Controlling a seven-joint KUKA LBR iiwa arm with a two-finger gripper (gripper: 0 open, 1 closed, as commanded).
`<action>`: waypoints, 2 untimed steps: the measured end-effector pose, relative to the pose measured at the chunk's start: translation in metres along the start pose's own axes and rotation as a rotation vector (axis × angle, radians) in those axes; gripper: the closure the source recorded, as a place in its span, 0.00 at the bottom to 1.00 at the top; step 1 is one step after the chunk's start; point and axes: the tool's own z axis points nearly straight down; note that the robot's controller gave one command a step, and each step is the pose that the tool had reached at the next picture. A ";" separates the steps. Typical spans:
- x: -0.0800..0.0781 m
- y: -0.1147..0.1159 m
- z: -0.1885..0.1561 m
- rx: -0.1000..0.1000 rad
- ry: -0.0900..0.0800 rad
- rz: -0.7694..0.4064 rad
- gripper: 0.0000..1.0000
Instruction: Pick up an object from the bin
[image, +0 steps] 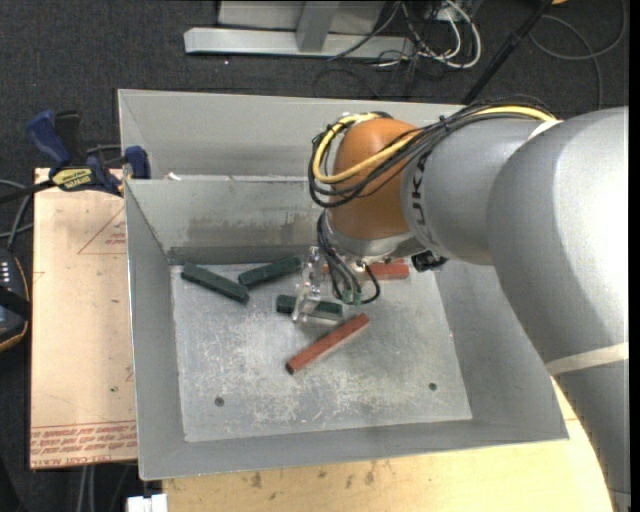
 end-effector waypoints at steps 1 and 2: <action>0.000 0.000 0.000 0.000 0.000 0.000 1.00; 0.000 0.000 0.000 0.000 0.000 0.000 1.00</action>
Offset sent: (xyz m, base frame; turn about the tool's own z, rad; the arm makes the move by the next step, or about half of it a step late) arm 0.0000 0.0000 0.0000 0.0000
